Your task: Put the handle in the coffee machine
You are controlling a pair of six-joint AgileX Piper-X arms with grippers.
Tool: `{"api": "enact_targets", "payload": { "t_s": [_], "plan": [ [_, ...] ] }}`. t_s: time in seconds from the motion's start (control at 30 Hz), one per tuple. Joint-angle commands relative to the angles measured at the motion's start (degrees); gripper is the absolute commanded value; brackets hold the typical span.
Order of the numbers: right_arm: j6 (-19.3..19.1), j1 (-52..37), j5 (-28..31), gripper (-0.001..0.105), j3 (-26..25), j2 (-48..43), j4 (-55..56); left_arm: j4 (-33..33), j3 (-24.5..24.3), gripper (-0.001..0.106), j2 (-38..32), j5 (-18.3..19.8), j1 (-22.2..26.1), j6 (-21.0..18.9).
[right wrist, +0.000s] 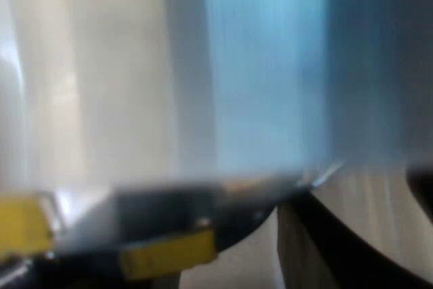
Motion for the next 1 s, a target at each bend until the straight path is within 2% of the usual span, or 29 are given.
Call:
{"api": "enact_targets", "payload": {
  "t_s": [0.03, 0.1, 0.23, 0.33, 0.53, 0.7, 0.8, 0.87, 1.0],
  "plan": [
    [2.95, 0.42, -0.06, 0.038, -1.57, -3.93, 2.14, -0.92, 0.29, 0.001, -0.46, 1.1, -0.29, -1.8],
    [5.82, 0.38, -1.69, 0.038, -1.57, -4.75, 7.04, -1.1, 0.28, 0.001, -0.46, 1.1, -0.29, -1.78],
    [14.84, 0.38, -8.63, 0.038, -1.57, -7.17, 21.38, -1.11, 0.28, 0.001, -0.46, 0.87, -1.02, -2.28],
    [20.56, 0.6, -8.48, 0.038, -1.47, -9.15, 30.24, -1.11, 0.28, 0.001, -0.46, 0.01, -2.36, -2.74],
    [21.3, 0.6, -8.59, 0.038, -1.47, -11.42, 40.39, -1.28, 2.02, 0.0, -0.6, -0.34, -4.22, -3.24],
    [21.7, 0.6, -13.27, 0.038, -1.47, -13.98, 48.45, -2.96, 4.59, 0.0, -3.0, -0.34, -4.2, -3.4],
    [22.27, 0.6, -14.92, 0.038, -1.47, -15.15, 52.34, -4.76, 5.68, 0.0, -4.64, -0.34, -4.2, -4.91],
    [25.34, 0.6, -16.3, 0.038, -1.36, -16.13, 57.26, -5.51, 5.79, 0.0, -4.65, 0.68, -4.2, -5.16],
    [28.12, 0.65, -16.57, 0.038, -1.36, -17.57, 64.62, -6.05, 5.79, 0.0, -4.65, 1.41, -4.2, -6.89]
  ]
}}
